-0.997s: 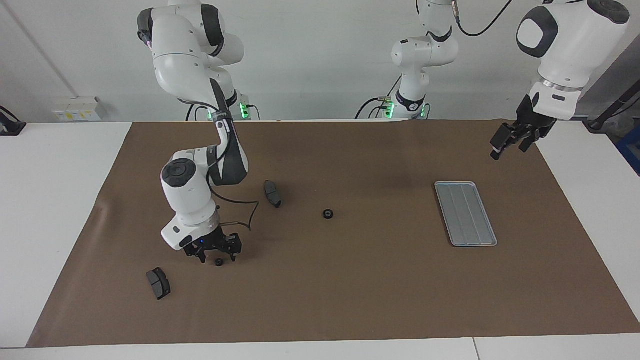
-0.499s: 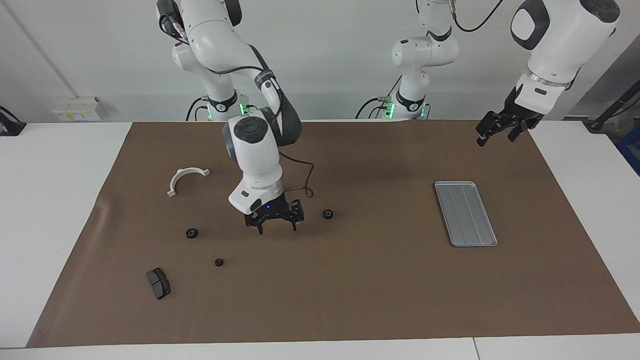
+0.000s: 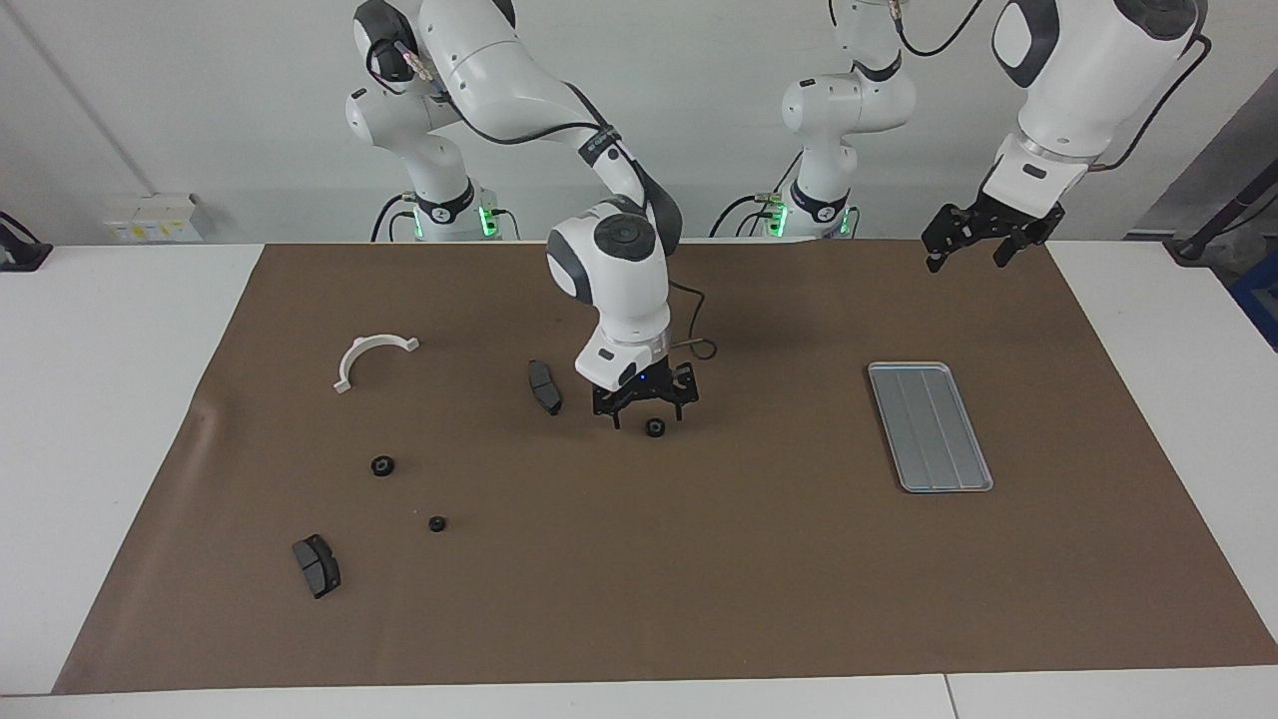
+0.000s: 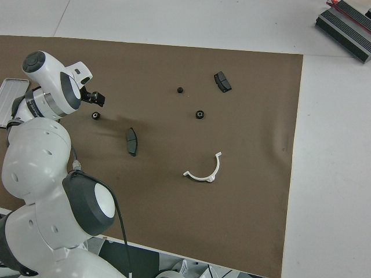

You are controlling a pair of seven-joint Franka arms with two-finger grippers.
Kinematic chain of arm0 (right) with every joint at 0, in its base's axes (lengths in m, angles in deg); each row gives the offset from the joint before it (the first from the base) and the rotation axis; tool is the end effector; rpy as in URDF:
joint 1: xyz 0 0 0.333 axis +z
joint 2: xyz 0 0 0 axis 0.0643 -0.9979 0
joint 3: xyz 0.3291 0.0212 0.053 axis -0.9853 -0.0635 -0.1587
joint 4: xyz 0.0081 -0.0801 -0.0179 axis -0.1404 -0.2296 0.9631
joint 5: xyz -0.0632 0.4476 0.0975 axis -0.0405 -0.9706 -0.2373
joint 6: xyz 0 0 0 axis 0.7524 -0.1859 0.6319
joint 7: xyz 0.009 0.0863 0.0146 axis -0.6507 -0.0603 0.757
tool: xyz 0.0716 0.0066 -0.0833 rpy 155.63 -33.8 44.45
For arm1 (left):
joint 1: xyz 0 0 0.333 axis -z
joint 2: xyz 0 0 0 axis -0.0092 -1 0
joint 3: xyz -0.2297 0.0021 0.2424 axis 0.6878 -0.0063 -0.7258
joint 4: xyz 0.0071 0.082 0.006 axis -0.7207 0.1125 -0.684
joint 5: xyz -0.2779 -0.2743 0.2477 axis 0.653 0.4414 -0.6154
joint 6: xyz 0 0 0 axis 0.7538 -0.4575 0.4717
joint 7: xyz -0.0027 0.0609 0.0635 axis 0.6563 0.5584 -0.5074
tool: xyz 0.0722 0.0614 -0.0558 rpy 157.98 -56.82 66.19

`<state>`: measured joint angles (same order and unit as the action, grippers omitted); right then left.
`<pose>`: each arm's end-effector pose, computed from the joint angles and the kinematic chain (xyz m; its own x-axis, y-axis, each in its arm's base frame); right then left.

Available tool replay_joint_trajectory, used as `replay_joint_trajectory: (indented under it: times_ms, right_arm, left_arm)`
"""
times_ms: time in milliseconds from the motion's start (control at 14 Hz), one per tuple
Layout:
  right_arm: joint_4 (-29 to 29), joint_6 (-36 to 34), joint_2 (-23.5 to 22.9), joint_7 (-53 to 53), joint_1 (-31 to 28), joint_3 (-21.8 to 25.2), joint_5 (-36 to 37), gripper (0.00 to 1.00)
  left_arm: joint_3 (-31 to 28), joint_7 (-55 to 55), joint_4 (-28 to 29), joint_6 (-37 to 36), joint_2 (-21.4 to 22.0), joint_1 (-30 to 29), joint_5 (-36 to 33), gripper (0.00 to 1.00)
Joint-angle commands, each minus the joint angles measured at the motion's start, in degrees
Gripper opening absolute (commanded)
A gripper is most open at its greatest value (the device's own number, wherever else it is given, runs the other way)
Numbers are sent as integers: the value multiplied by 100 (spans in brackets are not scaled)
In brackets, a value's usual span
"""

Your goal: Place bearing gear from tray to pile

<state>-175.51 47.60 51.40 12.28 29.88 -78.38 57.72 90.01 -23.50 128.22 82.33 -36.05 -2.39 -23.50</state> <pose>0.6321 0.4347 0.3103 0.9888 0.0571 0.1375 0.0687 -0.9943 -0.0812 0.5798 -0.0461 0.6105 0.9990 -0.0007 -0.0449 -0.0015 -0.9998 -0.0180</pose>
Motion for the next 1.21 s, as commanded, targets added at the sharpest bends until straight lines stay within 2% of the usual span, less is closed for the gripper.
replay_joint_trajectory:
  times_ms: [0, 142, 285, 427, 499, 570, 783, 855, 926, 997, 1140]
  right_arm:
    - [-281, 370, -86, -110, 62, 4, -44, 100]
    - [-360, 642, -235, -102, 132, 4, -26, 100]
    - [-370, 635, -235, -93, 124, 4, -17, 100]
    - [-431, 626, -235, -93, 124, 12, -9, 75]
    - [-431, 617, -235, -93, 115, 13, -9, 67]
    - [-431, 626, -235, -93, 106, 13, -9, 60]
    - [-431, 608, -227, -93, 106, 13, -9, 54]
    - [-431, 608, -235, -93, 106, 13, -9, 45]
    - [-431, 608, -235, -93, 89, 13, -9, 29]
    - [-414, 608, -235, -110, 63, 13, -9, 0]
    - [-387, 608, -235, -110, 27, 4, -35, 0]
  left_arm:
    - [-29, 22, 82, 11, 164, -41, -127, 100]
    - [-81, 14, 126, 65, 173, -77, -118, 100]
    - [-99, -4, 118, 56, 173, -86, -127, 100]
    - [-90, -4, 118, 47, 173, -33, -127, 100]
    - [-90, -4, 118, 38, 173, -25, -127, 100]
    - [-90, -4, 118, 38, 173, -24, -127, 100]
    - [-90, -4, 118, 38, 173, -51, -127, 100]
    - [-99, -4, 118, 38, 173, -68, -127, 100]
    - [-99, -4, 118, 38, 173, -68, -127, 100]
    - [-90, -4, 118, 38, 173, -68, -127, 100]
    - [-90, -4, 109, 82, 173, -60, -127, 100]
